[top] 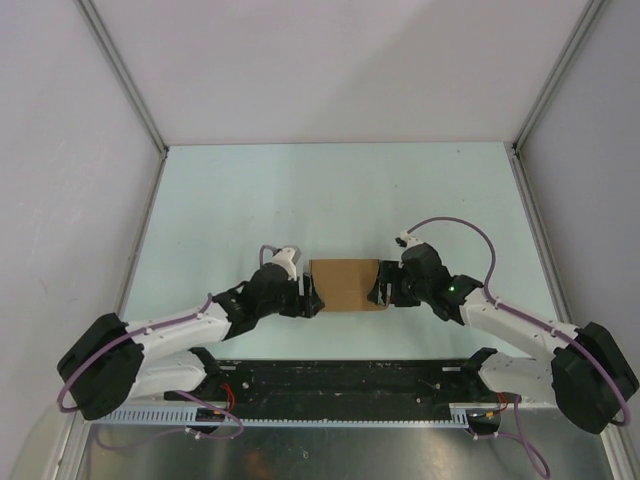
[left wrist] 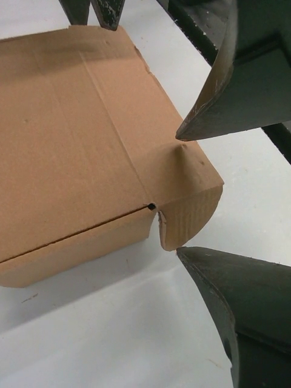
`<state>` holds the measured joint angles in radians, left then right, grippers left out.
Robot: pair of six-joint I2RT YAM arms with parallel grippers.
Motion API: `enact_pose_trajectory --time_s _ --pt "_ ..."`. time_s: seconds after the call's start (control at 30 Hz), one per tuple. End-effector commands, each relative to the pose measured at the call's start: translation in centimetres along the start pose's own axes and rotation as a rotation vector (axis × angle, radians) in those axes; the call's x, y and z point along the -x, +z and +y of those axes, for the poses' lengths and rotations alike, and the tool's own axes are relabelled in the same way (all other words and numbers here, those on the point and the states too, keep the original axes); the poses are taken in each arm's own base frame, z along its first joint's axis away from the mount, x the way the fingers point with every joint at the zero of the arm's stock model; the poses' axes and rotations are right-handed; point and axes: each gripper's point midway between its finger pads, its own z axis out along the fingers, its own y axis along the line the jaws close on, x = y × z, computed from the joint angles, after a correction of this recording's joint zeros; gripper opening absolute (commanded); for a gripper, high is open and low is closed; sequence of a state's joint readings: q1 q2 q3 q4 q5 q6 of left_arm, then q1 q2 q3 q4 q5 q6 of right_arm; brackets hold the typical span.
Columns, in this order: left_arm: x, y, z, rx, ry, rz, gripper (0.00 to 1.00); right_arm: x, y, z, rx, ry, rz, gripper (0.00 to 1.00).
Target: Fold the paper box
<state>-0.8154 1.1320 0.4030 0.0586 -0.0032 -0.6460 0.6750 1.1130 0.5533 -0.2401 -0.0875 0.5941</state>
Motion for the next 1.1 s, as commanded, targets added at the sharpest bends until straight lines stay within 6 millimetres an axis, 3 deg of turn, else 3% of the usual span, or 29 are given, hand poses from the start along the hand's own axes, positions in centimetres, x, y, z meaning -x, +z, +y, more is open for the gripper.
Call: enact_pose_trajectory --time_s 0.0,0.6,1.07 --pt "1.8 0.4 -1.2 -0.018 0.011 -0.043 0.76 0.4 0.5 0.6 0.028 -0.017 -0.018 0.70" --pt "1.8 1.3 -2.5 -0.069 0.003 -0.025 0.75 0.0 1.1 1.3 0.057 -0.018 0.005 0.62" --pt "2.0 1.0 -3.6 -0.113 0.001 -0.028 0.64 -0.4 1.1 1.5 0.069 -0.009 0.021 0.55"
